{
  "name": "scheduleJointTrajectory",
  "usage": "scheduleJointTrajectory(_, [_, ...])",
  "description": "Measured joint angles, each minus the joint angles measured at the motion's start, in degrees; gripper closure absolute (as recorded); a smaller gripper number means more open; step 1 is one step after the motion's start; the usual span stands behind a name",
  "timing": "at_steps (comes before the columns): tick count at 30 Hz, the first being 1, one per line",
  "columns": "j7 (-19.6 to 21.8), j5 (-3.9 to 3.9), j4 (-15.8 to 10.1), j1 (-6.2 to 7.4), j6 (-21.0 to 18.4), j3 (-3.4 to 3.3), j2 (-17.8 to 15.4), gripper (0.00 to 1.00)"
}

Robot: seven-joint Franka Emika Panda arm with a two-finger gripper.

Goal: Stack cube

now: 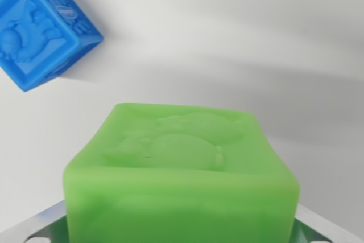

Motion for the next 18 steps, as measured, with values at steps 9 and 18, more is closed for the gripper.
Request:
scheduleJointTrajectory(9, [-2.80,-0.31,0.63,0.97,-0.06,0.97,0.53,1.00])
scheduleJointTrajectory(18, [-5.60,-0.68,1.26,1.94,-0.19,1.88,1.03,1.00])
